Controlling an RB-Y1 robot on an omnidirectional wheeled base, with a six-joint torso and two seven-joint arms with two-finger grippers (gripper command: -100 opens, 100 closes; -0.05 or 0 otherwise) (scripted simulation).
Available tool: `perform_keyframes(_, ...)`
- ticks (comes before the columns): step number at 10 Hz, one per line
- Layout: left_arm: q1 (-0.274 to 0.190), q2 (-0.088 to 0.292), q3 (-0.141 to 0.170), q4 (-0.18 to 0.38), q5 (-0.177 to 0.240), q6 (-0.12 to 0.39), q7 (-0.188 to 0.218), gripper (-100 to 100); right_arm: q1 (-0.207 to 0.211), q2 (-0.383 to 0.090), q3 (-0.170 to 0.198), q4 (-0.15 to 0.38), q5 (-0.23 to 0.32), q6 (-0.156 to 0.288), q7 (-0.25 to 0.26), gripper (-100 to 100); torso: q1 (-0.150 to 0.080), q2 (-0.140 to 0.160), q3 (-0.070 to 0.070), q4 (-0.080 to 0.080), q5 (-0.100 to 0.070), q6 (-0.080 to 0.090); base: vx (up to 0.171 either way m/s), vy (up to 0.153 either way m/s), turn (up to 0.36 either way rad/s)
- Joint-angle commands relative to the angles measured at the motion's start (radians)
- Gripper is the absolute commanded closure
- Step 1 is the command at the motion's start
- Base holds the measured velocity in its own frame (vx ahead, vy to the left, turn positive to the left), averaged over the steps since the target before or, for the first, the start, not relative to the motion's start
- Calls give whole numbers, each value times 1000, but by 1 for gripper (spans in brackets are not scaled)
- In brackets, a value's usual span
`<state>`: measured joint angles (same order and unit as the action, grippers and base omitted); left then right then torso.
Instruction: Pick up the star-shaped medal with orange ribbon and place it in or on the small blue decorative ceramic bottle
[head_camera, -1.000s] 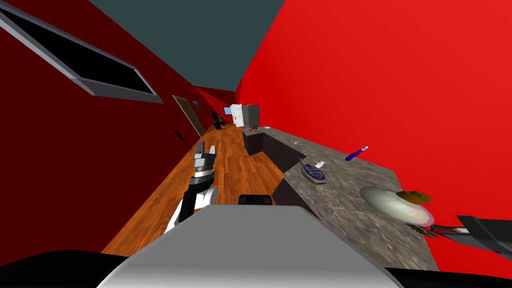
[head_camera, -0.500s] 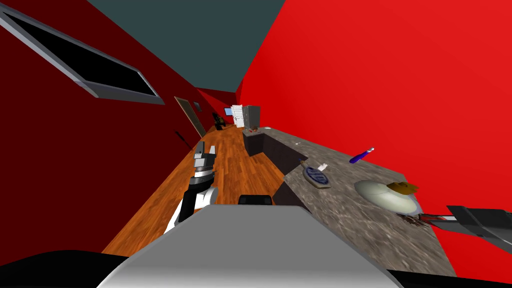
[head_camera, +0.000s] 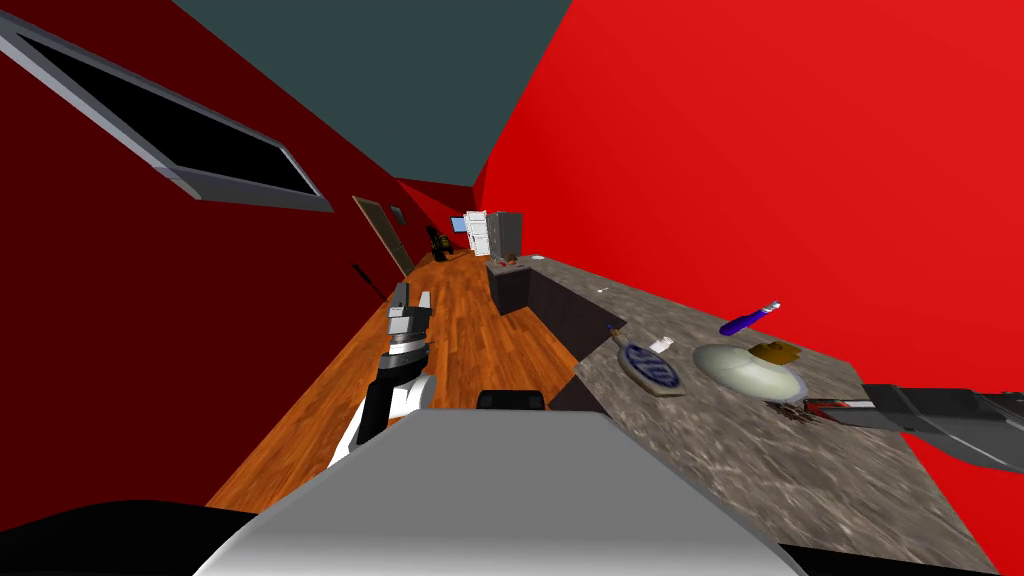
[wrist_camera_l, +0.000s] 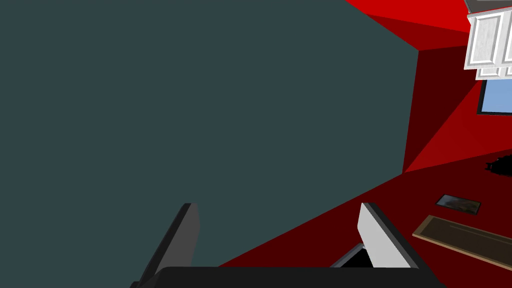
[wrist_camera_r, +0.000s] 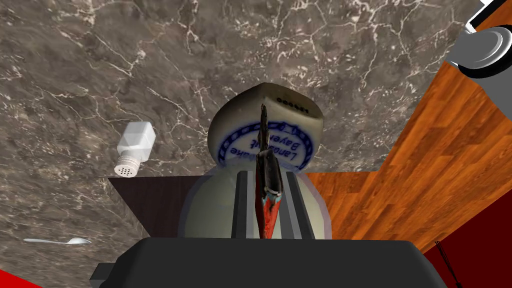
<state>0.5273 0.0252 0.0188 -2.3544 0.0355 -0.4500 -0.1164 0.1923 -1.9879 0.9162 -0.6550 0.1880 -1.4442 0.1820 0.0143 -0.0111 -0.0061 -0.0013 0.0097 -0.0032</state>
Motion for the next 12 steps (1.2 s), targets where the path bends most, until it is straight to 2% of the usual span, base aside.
perform_keyframes(1, 0, 0, 0, 0, 0, 0, 0, 0, -19, 17, -28, 31, 34, -26, -14, 100, 0, 0, 0, 0, 0, 0, 81, 18, 13)
perform_keyframes(3, 0, 0, 0, 0, 0, 0, 0, 0, -67, 1, -52, 39, 26, -68, -57, 100, -1, 1, 1, 1, 0, 0, 144, 50, 15)
perform_keyframes(4, 0, 0, 0, 0, 0, 0, 0, 0, -67, 1, -52, 39, 26, -68, -57, 100, 3, -3, -2, 0, 1, -1, 136, 43, 20)
perform_keyframes(6, 0, 0, 0, 0, 0, 0, 0, 0, -104, -11, -70, 45, 25, -100, -87, 100, 3, -2, -1, 0, 1, -1, 129, 78, 18)
perform_keyframes(9, 0, 0, 0, 0, 0, 0, 0, 0, -103, -15, -66, 37, 18, -94, -86, 100, -1, 5, 3, 1, 0, 1, 56, 16, 12)
perform_keyframes(10, 0, 0, 0, 0, 0, 0, 0, 0, -103, -14, -68, 38, 20, -97, -88, -100, -2, 9, 5, 2, -1, 2, 8, 2, 5)
perform_keyframes(12, 0, 0, 0, 0, 0, 0, 0, 0, -103, -14, -68, 38, 19, -96, -88, -100, -3, 12, 7, 3, -1, 3, 0, 0, 0)
